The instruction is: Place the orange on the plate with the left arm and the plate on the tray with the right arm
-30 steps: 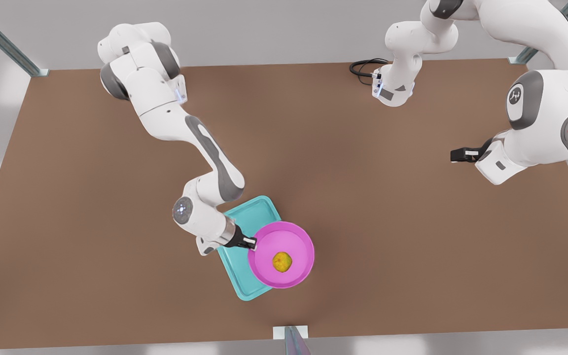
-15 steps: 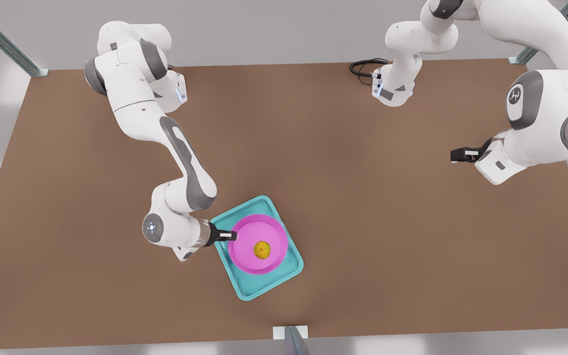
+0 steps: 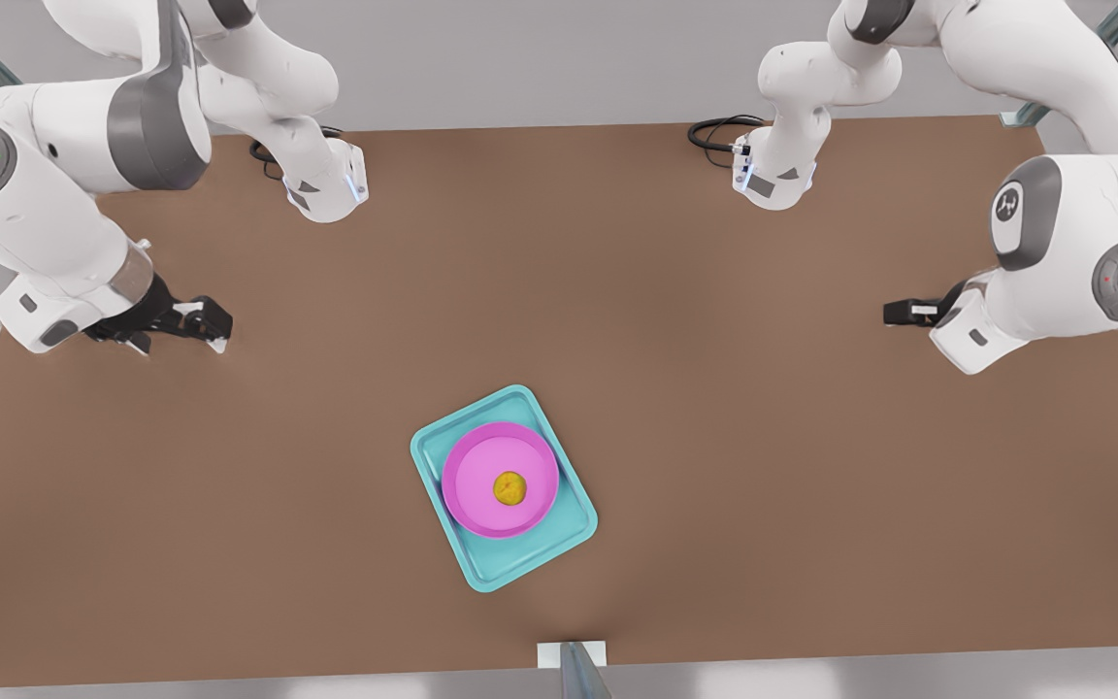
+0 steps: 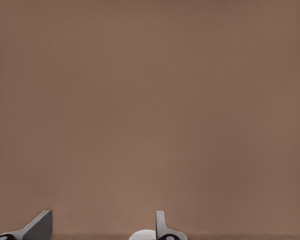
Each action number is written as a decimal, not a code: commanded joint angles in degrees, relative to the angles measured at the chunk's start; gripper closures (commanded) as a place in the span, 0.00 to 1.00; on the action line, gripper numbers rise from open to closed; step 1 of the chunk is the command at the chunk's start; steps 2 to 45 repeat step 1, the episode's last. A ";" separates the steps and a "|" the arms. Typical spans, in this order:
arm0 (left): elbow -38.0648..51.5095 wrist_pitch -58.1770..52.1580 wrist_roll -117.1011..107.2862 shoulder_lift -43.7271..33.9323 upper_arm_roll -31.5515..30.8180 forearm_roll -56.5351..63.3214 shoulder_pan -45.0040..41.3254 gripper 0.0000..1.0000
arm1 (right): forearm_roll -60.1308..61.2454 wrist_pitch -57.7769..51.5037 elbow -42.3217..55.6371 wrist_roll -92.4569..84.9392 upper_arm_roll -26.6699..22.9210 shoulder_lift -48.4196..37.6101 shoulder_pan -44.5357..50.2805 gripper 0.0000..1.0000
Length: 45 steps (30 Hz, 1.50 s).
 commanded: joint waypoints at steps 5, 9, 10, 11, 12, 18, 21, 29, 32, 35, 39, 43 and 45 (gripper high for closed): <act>0.04 -1.71 -0.05 0.06 0.00 -0.36 0.00 0.00 | -2.14 -7.86 -1.63 -4.56 -0.01 -1.32 0.29 0.00; 0.04 -1.71 -0.05 0.06 0.00 -0.36 0.00 0.00 | -2.14 -7.86 -1.63 -4.56 -0.01 -1.32 0.29 0.00; 0.04 -1.71 -0.05 0.06 0.00 -0.36 0.00 0.00 | -2.14 -7.86 -1.63 -4.56 -0.01 -1.32 0.29 0.00; 0.04 -1.71 -0.05 0.06 0.00 -0.36 0.00 0.00 | -2.14 -7.86 -1.63 -4.56 -0.01 -1.32 0.29 0.00; 0.04 -1.71 -0.05 0.06 0.00 -0.36 0.00 0.00 | -2.14 -7.86 -1.63 -4.56 -0.01 -1.32 0.29 0.00; 0.04 -1.71 -0.05 0.06 0.00 -0.36 0.00 0.00 | -2.14 -7.86 -1.63 -4.56 -0.01 -1.32 0.29 0.00; 0.04 -1.71 -0.05 0.06 0.00 -0.36 0.00 0.00 | -2.14 -7.86 -1.63 -4.56 -0.01 -1.32 0.29 0.00; 0.04 -1.71 -0.05 0.06 0.00 -0.36 0.00 0.00 | -2.14 -7.86 -1.63 -4.56 -0.01 -1.32 0.29 0.00; 0.04 -1.71 -0.05 0.06 0.00 -0.36 0.00 0.00 | -2.14 -7.86 -1.63 -4.56 -0.01 -1.32 0.29 0.00; 0.04 -1.71 -0.05 0.06 0.00 -0.36 0.00 0.00 | -2.14 -7.86 -1.63 -4.56 -0.01 -1.32 0.29 0.00; 0.04 -1.71 -0.05 0.06 0.00 -0.36 0.00 0.00 | -2.14 -7.86 -1.63 -4.56 -0.01 -1.32 0.29 0.00; 0.04 -1.71 -0.05 0.06 0.00 -0.36 0.00 0.00 | -2.14 -7.86 -1.63 -4.56 -0.01 -1.32 0.29 0.00; 0.04 -1.71 -0.05 0.06 0.00 -0.36 0.00 0.00 | -2.14 -7.86 -1.63 -4.56 -0.01 -1.32 0.29 0.00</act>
